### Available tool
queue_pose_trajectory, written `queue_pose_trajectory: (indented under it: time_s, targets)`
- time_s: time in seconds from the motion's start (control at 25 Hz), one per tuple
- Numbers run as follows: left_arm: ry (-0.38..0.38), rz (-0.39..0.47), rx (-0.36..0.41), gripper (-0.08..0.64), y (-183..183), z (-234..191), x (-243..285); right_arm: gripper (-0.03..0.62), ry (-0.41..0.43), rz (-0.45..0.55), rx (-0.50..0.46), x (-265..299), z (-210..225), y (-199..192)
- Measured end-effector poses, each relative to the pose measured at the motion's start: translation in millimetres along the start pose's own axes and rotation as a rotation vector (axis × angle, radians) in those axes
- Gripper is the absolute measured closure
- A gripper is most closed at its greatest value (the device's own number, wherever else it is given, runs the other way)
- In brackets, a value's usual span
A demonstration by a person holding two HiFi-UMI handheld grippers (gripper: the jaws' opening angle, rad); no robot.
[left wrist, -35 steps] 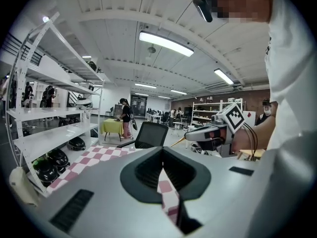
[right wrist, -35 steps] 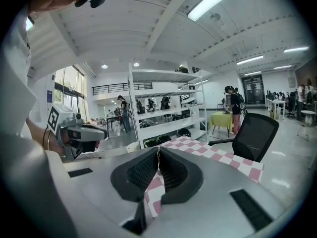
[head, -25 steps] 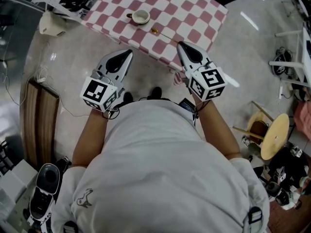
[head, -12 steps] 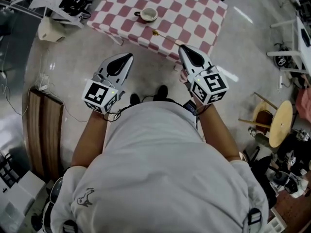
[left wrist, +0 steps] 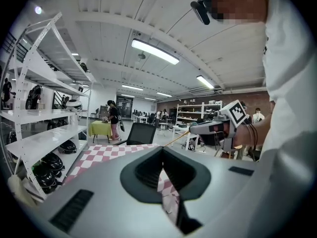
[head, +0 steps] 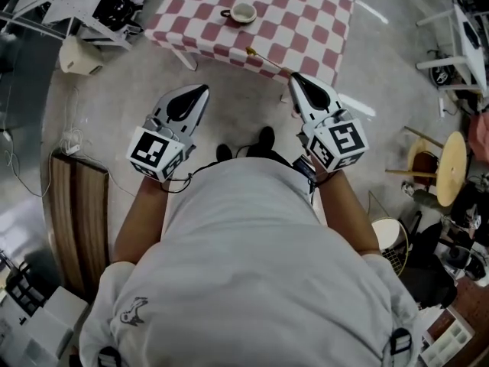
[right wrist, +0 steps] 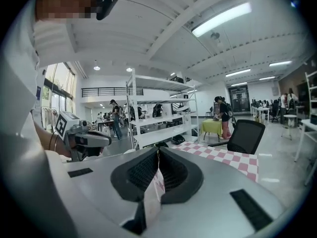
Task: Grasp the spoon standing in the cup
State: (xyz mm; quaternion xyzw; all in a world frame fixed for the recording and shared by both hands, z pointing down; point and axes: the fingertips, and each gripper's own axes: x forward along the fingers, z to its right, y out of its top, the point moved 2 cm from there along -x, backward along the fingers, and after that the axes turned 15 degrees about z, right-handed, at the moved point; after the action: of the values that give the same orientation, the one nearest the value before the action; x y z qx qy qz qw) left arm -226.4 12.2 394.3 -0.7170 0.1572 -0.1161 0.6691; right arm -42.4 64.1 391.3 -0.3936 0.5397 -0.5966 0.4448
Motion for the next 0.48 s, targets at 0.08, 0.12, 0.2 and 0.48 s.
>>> queue_pose_trajectory:
  time_s: [0.08,0.12,0.2,0.48]
  targets:
    - [-0.010,0.010,0.007,0.546,4.5,0.6,-13.9,0.558,-0.011,0.014,-0.014,-7.2,-18.8,1.0]
    - [-0.018,0.014,0.010,0.546,6.5,1.5,-20.0,0.558,-0.019,0.019,-0.013,-11.1,-27.3,1.0]
    - [-0.043,0.018,0.012,0.546,8.6,4.2,-29.9,0.558,-0.033,0.027,-0.010,-18.4,-42.5,0.5]
    - [-0.090,0.039,0.001,0.546,14.8,14.6,-48.2,0.558,-0.030,0.035,-0.005,-38.3,-77.8,1.1]
